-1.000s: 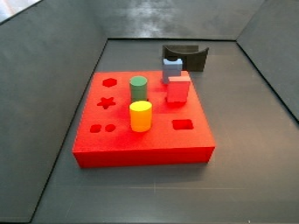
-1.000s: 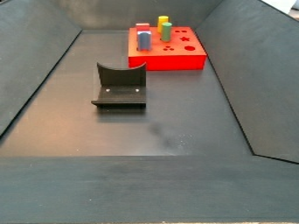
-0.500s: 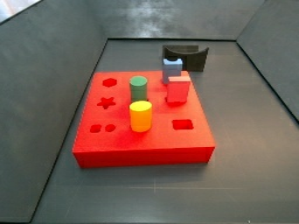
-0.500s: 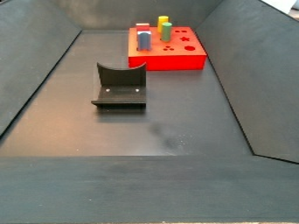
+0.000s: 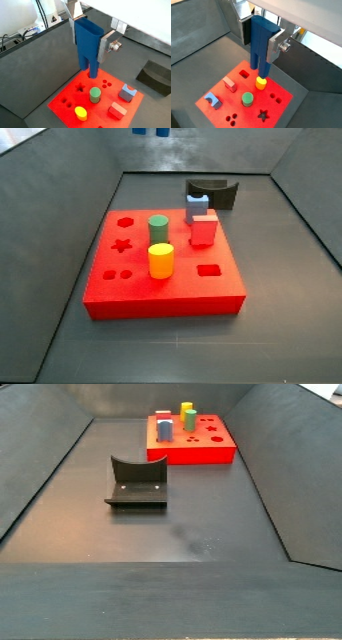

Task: Pick up the square-circle object. Move up. Rotate the square-circle object. Place the square-circle object on the fixture. Regrasp the square-circle object. Move to above the board. Insert the square-circle object.
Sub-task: Insert the square-circle object.

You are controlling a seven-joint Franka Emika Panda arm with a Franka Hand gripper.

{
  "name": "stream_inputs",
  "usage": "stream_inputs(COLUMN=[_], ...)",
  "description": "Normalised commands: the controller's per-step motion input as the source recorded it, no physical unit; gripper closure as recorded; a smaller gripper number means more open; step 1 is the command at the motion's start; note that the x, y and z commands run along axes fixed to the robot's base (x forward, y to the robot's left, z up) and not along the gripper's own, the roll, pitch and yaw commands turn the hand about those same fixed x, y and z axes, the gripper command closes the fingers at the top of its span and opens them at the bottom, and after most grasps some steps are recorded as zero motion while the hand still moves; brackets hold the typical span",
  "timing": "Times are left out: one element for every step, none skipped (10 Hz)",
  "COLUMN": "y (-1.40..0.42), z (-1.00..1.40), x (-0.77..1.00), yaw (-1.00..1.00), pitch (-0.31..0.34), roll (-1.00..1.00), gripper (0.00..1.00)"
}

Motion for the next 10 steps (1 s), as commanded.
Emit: stream_inputs(y=[-0.17, -0.12, -0.02, 0.00, 0.00, -0.09, -0.20, -0.33, -0.34, -0.32], z=[-0.36, -0.35, -0.47, -0.64, -0.70, -0.70, -0.63, -0.63, -0.73, -0.75], x=[0.00, -0.01, -0.21, -0.45, -0.64, -0.50, -0.41, -0.41, -0.39, -0.38], yaw=[0.00, 0.00, 0.08, 0.29, 0.49, 0.56, 0.56, 0.43, 0.37, 0.34], pitch=[-0.026, -0.034, -0.036, -0.034, -0.063, -0.130, -0.190, -0.220, -0.227, -0.219], roll=[-0.34, -0.36, -0.31, -0.22, -0.10, -0.02, 0.00, 0.00, 0.00, 0.00], gripper=[1.00, 1.00, 1.00, 1.00, 1.00, 1.00, 1.00, 1.00, 1.00, 1.00])
